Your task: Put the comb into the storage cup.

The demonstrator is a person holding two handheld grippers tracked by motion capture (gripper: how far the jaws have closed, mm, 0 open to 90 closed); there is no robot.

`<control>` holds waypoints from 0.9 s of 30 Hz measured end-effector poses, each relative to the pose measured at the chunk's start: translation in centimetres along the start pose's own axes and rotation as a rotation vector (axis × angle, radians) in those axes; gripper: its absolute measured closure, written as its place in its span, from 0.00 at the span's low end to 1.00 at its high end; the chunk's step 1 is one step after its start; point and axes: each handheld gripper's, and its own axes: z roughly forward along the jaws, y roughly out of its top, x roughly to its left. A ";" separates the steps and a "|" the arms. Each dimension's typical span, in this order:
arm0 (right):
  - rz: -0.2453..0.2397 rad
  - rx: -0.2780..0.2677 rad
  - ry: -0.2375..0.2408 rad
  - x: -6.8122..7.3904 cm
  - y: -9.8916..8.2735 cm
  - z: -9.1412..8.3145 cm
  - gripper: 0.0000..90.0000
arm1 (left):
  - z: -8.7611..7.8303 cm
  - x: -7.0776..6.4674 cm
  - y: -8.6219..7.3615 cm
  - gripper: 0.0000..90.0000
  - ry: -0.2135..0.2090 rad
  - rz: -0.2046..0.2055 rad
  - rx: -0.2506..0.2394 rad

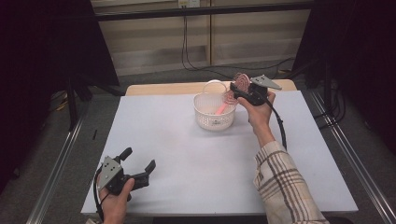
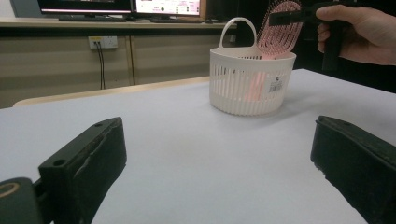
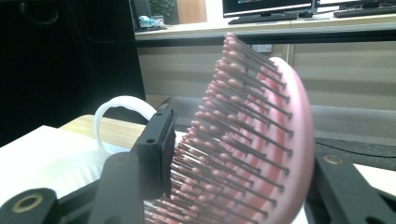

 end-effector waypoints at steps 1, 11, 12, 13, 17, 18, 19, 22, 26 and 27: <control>0.000 0.000 -0.001 -0.1 0.0 -0.1 0.53 | 0.0 0.0 0.0 0.04 -0.001 0.002 0.001; 0.006 0.007 -0.005 -0.3 0.1 -0.2 0.43 | 0.0 0.0 0.0 0.04 -0.001 0.000 -0.001; 0.010 0.010 -0.007 -0.3 0.1 -0.2 0.37 | 0.0 0.0 0.0 0.04 -0.001 0.001 0.000; 0.013 0.011 -0.008 -0.4 0.1 -0.2 0.35 | 0.0 0.0 0.0 0.04 0.000 -0.002 -0.002; 0.014 0.017 0.006 -0.4 0.2 -0.3 0.30 | 0.0 0.0 0.0 0.04 -0.005 -0.010 -0.010; 0.009 0.017 0.006 -0.3 0.2 -0.3 0.29 | -0.1 0.0 0.0 0.03 -0.009 -0.008 -0.011; 0.009 0.017 0.006 -0.3 0.2 -0.3 0.29 | -0.1 0.0 0.0 0.03 -0.009 -0.009 -0.013; 0.017 0.020 0.016 -0.3 0.3 -0.4 0.23 | -0.1 0.0 0.0 0.03 -0.006 -0.004 -0.009; 0.025 0.029 0.033 -0.4 0.3 -0.4 0.19 | 0.0 0.0 0.0 0.03 -0.006 -0.006 -0.012; 0.019 0.035 0.024 -0.5 0.4 -0.5 0.16 | 0.0 0.0 0.0 0.03 -0.005 -0.006 -0.011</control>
